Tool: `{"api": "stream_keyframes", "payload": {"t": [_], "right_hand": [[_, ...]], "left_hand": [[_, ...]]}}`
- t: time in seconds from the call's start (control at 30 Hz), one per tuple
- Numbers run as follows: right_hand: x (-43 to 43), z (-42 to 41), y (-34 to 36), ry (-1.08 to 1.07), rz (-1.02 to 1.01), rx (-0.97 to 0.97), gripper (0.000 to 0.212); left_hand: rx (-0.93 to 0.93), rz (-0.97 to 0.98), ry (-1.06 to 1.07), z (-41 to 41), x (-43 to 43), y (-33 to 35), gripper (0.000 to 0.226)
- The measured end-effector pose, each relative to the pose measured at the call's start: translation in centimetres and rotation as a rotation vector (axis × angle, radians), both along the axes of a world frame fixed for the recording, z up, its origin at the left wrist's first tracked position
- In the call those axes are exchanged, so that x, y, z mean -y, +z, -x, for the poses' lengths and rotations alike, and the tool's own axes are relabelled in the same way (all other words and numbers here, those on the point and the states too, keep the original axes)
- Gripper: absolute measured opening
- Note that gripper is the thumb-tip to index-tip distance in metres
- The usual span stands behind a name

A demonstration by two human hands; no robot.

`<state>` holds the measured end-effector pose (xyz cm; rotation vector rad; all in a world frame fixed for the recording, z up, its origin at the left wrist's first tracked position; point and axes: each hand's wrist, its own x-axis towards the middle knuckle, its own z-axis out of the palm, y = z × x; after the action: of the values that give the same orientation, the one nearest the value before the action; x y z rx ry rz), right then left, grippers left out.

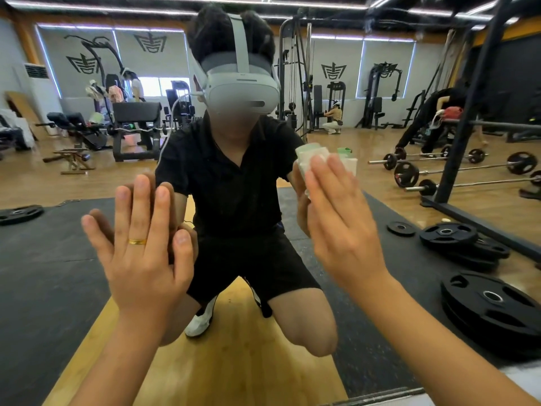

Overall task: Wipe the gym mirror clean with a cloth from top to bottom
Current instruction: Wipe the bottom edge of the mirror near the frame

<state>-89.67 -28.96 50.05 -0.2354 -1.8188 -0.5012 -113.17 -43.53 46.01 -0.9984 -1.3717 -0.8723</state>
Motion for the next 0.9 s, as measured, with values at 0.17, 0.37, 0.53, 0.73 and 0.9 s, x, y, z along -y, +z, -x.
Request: {"api": "stream_keyframes", "payload": {"t": [0.17,0.37,0.53,0.73,0.9], "right_hand": [[-0.4,-1.1,-0.4,0.023,-0.040,0.156,0.062],[-1.1,-1.7,0.7,0.016,-0.083,0.147,0.059],[-2.0,-2.9,3.2,0.057,0.089,-0.188,0.039],[-0.6,-0.8,0.9,0.072,0.068,-0.091,0.035],[-0.7,-1.3,1.7,0.020,0.097,-0.166,0.037]], "left_hand": [[0.007,0.003,-0.006,0.0,0.1,0.1,0.056],[0.009,0.001,-0.015,-0.1,0.1,0.0,0.054],[-0.001,0.006,-0.019,-0.2,0.1,0.1,0.054],[0.024,0.010,-0.068,0.1,0.0,-0.3,0.055],[0.015,0.026,-0.061,0.3,0.0,-0.3,0.055]]}}
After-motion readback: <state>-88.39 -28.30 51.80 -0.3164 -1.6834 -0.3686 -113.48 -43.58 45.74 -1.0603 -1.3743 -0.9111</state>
